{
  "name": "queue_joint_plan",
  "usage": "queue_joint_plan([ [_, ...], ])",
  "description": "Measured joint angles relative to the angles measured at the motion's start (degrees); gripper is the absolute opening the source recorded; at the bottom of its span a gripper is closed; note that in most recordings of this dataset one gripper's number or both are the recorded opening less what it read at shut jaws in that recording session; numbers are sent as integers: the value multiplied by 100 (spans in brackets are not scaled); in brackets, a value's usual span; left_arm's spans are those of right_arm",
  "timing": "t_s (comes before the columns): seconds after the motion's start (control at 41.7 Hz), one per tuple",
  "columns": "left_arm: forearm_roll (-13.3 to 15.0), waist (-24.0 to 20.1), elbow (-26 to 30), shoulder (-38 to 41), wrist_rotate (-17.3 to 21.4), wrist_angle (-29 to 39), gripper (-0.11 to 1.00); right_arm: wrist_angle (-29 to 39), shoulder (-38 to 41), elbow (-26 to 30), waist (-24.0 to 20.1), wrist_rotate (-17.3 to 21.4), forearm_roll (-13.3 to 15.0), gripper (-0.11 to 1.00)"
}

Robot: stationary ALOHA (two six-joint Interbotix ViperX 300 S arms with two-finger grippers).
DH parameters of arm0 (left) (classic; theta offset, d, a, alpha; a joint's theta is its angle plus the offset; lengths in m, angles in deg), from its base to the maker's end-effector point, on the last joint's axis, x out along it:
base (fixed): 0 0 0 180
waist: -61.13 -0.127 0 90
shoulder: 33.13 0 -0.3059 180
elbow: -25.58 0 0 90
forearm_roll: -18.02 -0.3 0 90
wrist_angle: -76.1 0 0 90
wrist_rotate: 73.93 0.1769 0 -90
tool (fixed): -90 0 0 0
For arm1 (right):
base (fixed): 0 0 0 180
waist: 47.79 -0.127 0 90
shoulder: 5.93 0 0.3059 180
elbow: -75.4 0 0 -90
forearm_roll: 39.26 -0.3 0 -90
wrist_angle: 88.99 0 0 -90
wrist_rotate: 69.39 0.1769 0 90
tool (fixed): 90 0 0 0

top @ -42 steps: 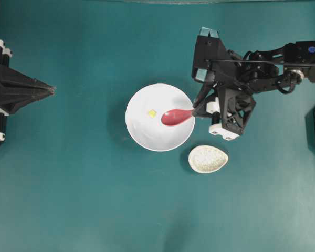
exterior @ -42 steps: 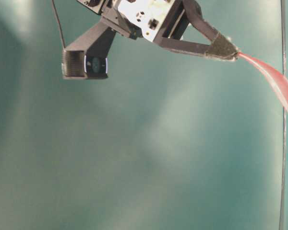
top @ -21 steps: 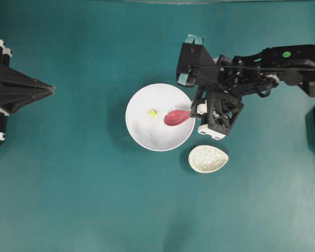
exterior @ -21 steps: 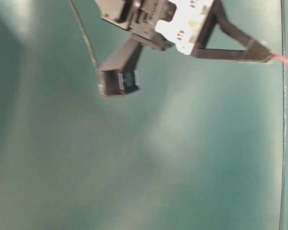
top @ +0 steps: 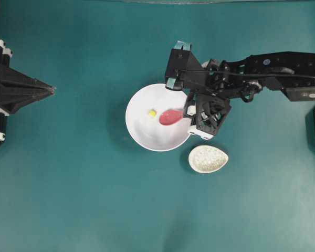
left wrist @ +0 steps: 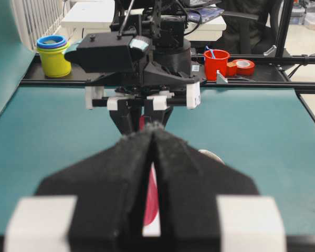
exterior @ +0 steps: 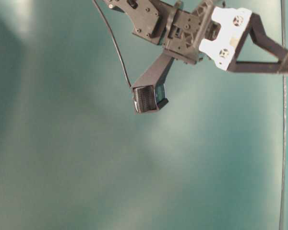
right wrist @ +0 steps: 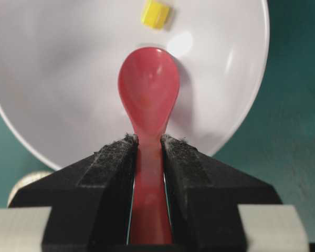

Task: Scoop the yellow hexagonal prism block from the bowl with a spoon using the right arm.
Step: 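Scoop under the yellow block and lift the spoon out of the bowl, then hold the spoon with the block raised above the bowl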

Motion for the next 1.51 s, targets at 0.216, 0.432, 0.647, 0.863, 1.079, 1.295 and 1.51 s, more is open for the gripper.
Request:
queue_joint_plan([
  [0.216,0,9,0,9,0,9,1,-360,193,88,0,0,26,23],
  [0.432,0,0,0,9,-9,9,1,-703,299,246,-18,0,141,23],
  [0.647,0,0,0,9,-9,0,1,-923,299,264,-9,-9,158,23],
  [0.863,0,0,0,0,-9,9,1,-940,220,272,-9,-9,167,23],
  [1.079,-9,9,0,0,-9,9,1,-1099,-123,220,-9,-26,167,23],
  [1.295,0,0,0,9,-9,0,1,-1951,-835,-308,-176,-176,255,23],
  [1.51,0,0,0,9,-9,0,1,-3226,-1828,-1160,-369,-264,378,23],
])
